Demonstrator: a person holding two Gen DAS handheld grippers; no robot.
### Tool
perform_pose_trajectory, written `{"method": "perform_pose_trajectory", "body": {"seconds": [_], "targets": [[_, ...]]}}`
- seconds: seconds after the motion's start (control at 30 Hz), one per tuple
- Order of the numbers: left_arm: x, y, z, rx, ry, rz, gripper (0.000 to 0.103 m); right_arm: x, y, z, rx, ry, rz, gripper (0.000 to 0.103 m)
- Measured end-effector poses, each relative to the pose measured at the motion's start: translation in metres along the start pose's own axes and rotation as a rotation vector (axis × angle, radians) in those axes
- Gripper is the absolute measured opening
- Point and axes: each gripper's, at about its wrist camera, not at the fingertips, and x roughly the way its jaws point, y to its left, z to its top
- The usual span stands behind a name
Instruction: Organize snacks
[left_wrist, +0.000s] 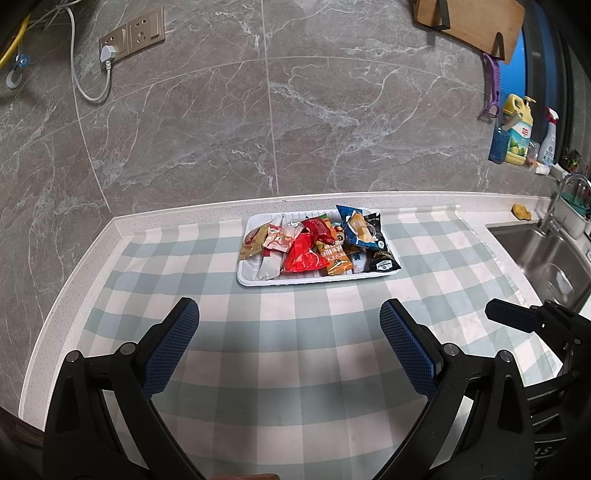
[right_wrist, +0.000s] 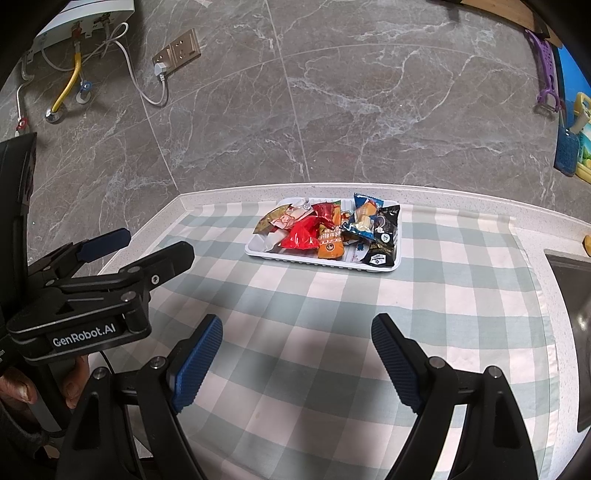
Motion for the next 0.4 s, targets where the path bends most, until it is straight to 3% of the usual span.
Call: {"method": "perform_pose_trajectory", "body": {"seconds": [0.4], "targets": [[-0.0013, -0.0072, 0.0058, 0.031, -0.031, 0.02, 0.1, 0.0001, -0.0005, 0.0035, 0.002, 0.004, 0.001, 0.085]]}}
